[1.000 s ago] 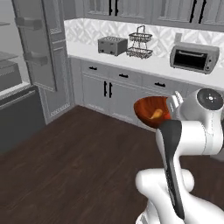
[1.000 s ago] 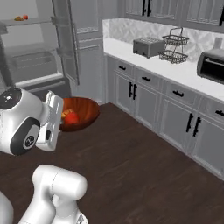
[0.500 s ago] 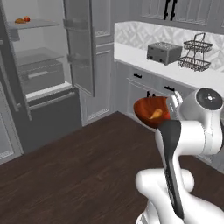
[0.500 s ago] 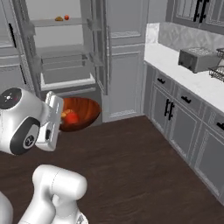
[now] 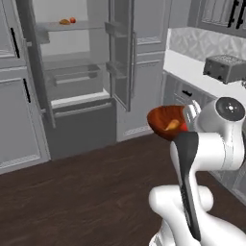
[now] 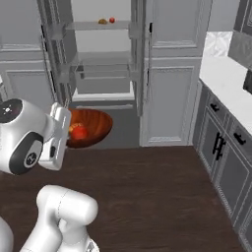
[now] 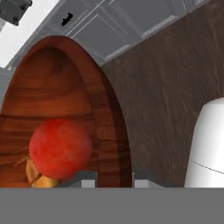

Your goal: Pick the chicken drumstick and tomato from their plates and place them in the bowl. Then put the bowl in the fridge.

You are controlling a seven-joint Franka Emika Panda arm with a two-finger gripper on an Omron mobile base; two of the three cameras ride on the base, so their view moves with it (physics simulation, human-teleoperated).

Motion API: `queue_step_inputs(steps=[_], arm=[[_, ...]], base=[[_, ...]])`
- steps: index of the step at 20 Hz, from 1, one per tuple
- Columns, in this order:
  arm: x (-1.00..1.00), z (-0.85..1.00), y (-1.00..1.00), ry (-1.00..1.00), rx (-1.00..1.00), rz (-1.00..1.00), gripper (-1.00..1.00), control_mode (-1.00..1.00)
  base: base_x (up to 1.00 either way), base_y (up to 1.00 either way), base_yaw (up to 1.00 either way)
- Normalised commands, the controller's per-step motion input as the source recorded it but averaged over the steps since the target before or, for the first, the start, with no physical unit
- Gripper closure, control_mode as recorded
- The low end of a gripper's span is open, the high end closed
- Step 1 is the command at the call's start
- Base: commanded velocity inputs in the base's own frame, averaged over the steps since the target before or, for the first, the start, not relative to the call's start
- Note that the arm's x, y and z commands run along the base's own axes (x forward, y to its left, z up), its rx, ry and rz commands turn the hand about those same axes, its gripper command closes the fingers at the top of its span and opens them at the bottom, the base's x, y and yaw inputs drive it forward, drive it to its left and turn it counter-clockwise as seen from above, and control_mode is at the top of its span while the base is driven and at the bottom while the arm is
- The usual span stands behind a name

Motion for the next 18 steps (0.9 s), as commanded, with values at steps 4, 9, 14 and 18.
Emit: queue_step_inputs(steps=[4, 9, 14, 18], arm=[[0.0, 0.0, 0.0, 0.0, 0.0, 0.0, 1.0, 1.0], [0.0, 0.0, 0.0, 0.0, 0.0, 0.0, 1.0, 1.0], [0.0, 0.0, 0.0, 0.0, 0.0, 0.0, 1.0, 1.0], [0.0, 0.0, 0.0, 0.0, 0.0, 0.0, 1.0, 1.0]], base=[[0.97, -0.55, 0.68], [0.99, -0.32, 0.57], [0.98, 0.0, 0.14], [0.73, 0.0, -0.12]])
